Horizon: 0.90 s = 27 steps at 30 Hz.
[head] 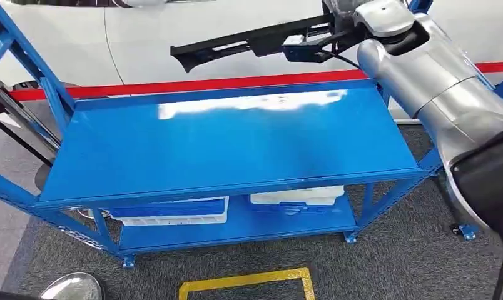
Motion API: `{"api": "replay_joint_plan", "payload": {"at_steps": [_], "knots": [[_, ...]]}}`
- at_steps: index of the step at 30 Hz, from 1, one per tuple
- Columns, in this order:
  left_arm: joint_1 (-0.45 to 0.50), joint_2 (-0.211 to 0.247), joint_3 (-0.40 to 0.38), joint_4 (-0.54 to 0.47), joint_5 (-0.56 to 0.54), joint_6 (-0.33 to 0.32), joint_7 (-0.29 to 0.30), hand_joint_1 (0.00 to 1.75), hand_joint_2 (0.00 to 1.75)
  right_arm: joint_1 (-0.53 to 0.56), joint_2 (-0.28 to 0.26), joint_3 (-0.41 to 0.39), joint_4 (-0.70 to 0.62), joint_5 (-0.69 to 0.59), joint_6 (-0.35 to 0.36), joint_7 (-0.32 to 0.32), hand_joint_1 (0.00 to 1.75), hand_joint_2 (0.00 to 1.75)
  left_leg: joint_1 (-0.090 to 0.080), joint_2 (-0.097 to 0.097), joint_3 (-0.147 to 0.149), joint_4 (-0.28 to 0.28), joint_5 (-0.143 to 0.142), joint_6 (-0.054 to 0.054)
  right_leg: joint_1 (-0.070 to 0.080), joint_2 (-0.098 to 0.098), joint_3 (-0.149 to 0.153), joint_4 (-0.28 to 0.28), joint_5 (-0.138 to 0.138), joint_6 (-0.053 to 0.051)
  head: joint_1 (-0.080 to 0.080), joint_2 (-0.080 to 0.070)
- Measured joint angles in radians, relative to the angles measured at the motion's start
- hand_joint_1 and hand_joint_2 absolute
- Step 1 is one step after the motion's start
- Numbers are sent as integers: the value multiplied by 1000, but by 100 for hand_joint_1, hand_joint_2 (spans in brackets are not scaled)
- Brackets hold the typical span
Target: Take the parts from the cabinet and place them on the table.
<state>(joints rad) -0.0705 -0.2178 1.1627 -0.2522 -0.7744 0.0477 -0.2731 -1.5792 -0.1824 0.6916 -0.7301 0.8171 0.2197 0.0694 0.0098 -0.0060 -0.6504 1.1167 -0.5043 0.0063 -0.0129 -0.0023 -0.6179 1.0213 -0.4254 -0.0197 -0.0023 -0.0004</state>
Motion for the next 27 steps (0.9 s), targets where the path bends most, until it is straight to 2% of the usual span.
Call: {"api": "replay_joint_plan", "payload": {"at_steps": [2,3,4,6,7,8,9,10,12,13,14,15,17,18,19,20,21,22,23,24,25,27], "knots": [[2,0,3,0,9,2,9,0,175,6,-3,0,-5,-3,-2,3,175,175,5,1,-75,160,-66,-8,1,1,-1,2,-1,-2,0,0],[2,0,3,0,9,3,13,0,175,12,-5,0,-8,-5,-5,3,175,175,6,1,-102,214,-77,-11,1,2,-1,3,-2,-2,0,0],[1,0,4,0,9,5,16,0,175,20,-9,0,-14,-6,-9,4,175,175,7,1,-106,215,-61,-12,1,3,0,4,-3,-2,0,0],[2,0,5,0,9,5,19,0,175,28,-17,0,-26,-6,-12,5,175,175,8,1,-63,118,5,-11,0,5,2,8,-6,1,0,0],[2,0,5,0,8,5,21,0,175,30,-20,0,-34,-6,-12,6,175,175,8,3,-2,-9,67,-8,0,7,4,13,-11,6,0,0],[1,1,5,0,7,5,23,0,175,31,-22,0,-40,-5,-12,10,175,175,8,4,29,-72,64,-3,-1,7,4,17,-15,10,0,0],[2,1,5,0,7,5,26,0,175,30,-25,0,-40,-5,-14,14,175,175,2,3,36,-78,59,-2,5,8,-2,19,-15,14,0,0],[0,1,5,0,6,5,26,0,175,32,-29,0,-42,-5,-15,18,175,175,1,0,33,-77,62,4,5,8,-4,18,-13,19,0,0],[1,1,5,0,6,5,28,0,175,35,-34,0,-46,-5,-15,18,175,175,0,0,31,-78,62,9,5,7,-2,15,-11,27,1,0],[1,0,5,0,6,5,28,0,175,35,-36,0,-49,-5,-15,18,175,175,2,0,33,-85,67,17,6,8,0,14,-10,32,0,0],[2,-1,6,0,6,5,28,0,175,36,-39,-1,-52,-5,-15,18,175,175,9,4,39,-94,72,25,0,7,-4,26,-23,36,0,0],[1,-1,6,0,6,5,28,0,175,35,-42,-2,-55,-5,-15,17,175,175,9,3,40,-96,73,30,2,6,-16,50,-44,39,1,0],[1,-1,6,0,6,5,28,0,175,38,-46,-5,-56,-2,-15,18,175,175,8,3,40,-96,73,34,-2,6,-88,211,-125,47,1,0],[1,-1,6,0,5,6,29,0,175,41,-49,-5,-56,-1,-15,18,175,175,8,2,39,-96,73,34,-2,6,-121,277,-149,49,1,0],[1,0,6,0,4,7,30,0,175,46,-51,-5,-56,1,-15,18,175,175,7,2,40,-95,72,35,-2,5,-146,326,-158,50,1,0],[1,0,6,0,0,8,31,0,175,50,-53,-5,-56,4,-16,18,175,175,7,1,41,-95,72,35,-2,5,-148,321,-140,50,1,0],[2,0,6,0,-2,8,33,0,175,52,-56,-5,-56,8,-16,18,175,175,7,1,43,-94,70,34,-2,5,-123,264,-98,47,1,0],[2,-1,6,0,-3,8,34,0,175,52,-57,-5,-57,9,-17,18,175,175,7,0,45,-92,68,32,-1,5,-79,171,-46,43,1,0],[2,-2,6,0,-5,9,34,0,175,51,-60,-5,-60,10,-19,18,175,175,7,0,47,-91,65,30,-1,5,-37,85,-6,38,1,0],[2,-3,6,0,-10,9,34,0,175,52,-62,-6,-64,12,-26,19,175,175,6,0,46,-91,63,27,3,7,-5,26,-12,33,0,0],[-1,-3,6,0,-11,10,34,0,175,50,-63,-7,-66,12,-32,19,175,175,1,-1,39,-85,63,22,9,7,-1,9,-8,33,2,0],[-1,-3,5,0,-13,10,34,0,175,54,-69,-10,-70,15,-37,20,175,175,3,0,39,-89,65,15,11,9,-6,17,-11,28,1,0]]}}
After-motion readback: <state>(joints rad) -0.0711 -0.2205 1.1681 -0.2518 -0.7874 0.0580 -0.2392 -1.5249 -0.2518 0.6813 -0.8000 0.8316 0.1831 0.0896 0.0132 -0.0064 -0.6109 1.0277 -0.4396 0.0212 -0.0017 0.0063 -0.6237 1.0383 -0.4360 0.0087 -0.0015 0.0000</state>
